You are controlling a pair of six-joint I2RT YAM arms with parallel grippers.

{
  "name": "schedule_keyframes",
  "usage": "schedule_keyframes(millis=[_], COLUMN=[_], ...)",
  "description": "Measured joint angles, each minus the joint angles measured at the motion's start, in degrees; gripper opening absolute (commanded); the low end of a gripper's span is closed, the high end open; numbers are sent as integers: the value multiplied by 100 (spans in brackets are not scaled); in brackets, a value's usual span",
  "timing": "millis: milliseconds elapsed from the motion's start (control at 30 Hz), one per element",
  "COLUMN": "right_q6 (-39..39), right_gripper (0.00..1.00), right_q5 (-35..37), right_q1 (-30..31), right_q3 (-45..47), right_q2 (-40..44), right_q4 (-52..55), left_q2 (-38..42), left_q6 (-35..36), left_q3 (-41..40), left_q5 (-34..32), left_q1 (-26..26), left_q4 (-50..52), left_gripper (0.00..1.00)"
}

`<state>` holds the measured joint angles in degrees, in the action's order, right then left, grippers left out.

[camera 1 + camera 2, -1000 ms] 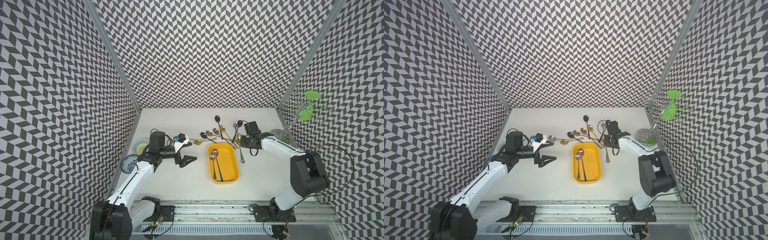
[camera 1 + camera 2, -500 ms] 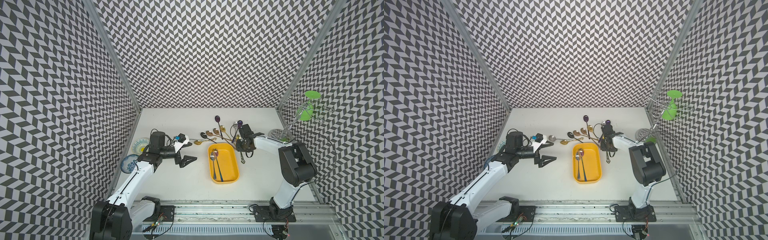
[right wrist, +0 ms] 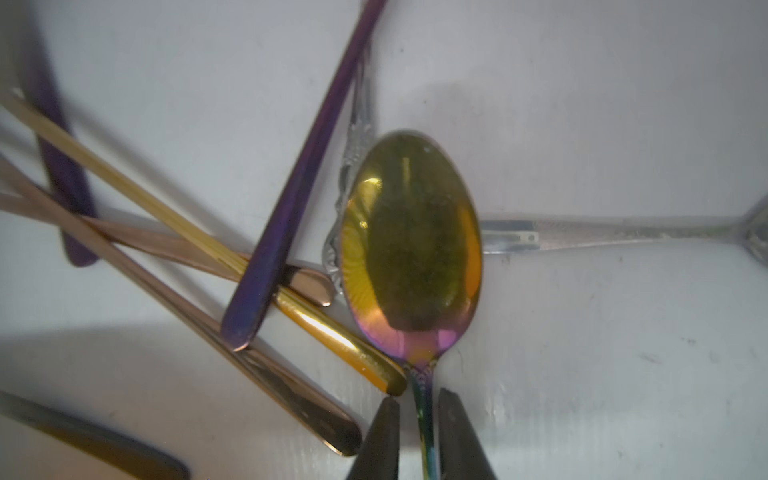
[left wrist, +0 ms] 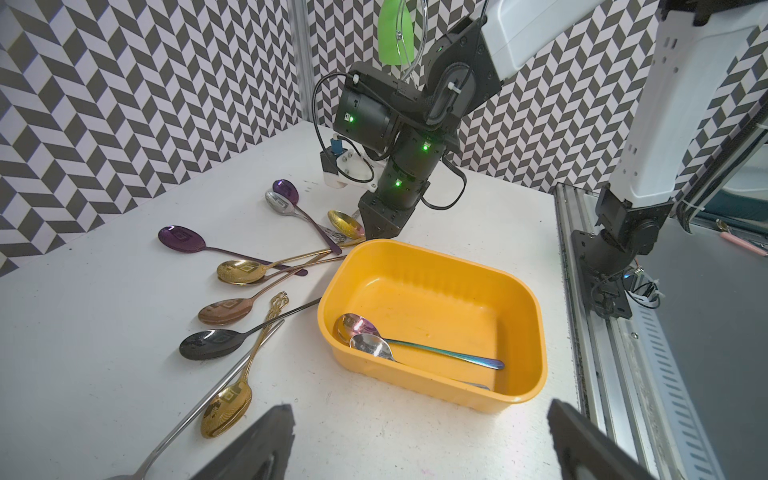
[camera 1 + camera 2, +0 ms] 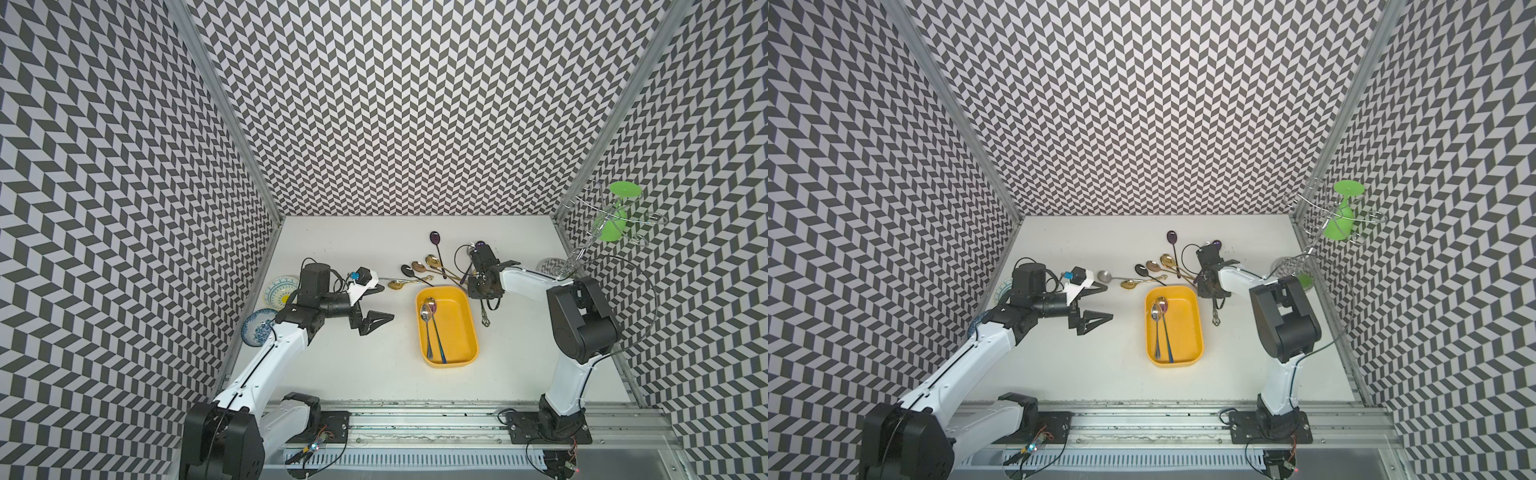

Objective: Put the spoon into the storage box
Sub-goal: Pick up the spoon from the center of the board.

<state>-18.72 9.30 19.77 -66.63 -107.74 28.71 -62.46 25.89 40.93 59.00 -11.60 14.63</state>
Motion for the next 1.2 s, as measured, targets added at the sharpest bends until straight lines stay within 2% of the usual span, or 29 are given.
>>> schedule_keyframes(millis=[200, 467, 933, 1200], right_q6=[33, 17, -118, -271], right_gripper=[0, 0, 0, 0], right_q5=[42, 11, -264, -468], right_q1=[28, 35, 236, 566], right_q3=[28, 354, 638, 636], right_q2=[35, 468, 1954, 2234], right_q4=[-20, 459, 1003, 1231], left_q2=[0, 0, -9, -11], left_q6=[0, 0, -103, -190], left_q3=[0, 0, 2, 2], left_q5=[0, 0, -33, -61], left_q1=[0, 0, 0, 0], left_q4=[0, 0, -7, -46], left_gripper=[99, 99, 99, 99])
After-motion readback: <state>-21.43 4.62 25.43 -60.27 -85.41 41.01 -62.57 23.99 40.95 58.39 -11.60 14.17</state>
